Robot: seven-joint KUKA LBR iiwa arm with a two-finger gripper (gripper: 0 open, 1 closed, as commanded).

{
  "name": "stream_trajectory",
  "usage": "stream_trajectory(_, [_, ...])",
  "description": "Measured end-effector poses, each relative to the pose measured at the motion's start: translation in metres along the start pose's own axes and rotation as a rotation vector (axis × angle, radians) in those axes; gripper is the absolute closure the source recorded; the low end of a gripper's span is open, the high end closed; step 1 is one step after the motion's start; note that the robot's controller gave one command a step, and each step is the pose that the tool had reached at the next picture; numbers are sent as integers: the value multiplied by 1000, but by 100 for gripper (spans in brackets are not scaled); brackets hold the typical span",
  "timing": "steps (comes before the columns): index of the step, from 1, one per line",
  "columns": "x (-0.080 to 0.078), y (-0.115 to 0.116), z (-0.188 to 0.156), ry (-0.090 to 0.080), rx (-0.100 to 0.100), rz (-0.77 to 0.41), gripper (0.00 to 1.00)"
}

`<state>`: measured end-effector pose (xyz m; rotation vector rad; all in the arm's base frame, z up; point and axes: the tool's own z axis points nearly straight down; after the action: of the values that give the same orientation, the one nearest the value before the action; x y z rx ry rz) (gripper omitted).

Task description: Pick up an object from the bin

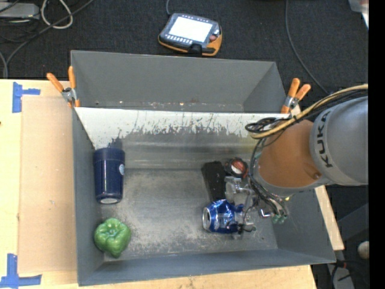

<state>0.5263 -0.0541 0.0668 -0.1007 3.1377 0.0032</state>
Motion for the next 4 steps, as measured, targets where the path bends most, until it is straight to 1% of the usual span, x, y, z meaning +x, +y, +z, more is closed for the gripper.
stream_trajectory(1, [0,2,-2,-6,2,45,0])
stream_trajectory(2, [-3,0,-5,-7,1,2,100])
stream_trajectory(4, [-3,1,-7,-7,1,0,100])
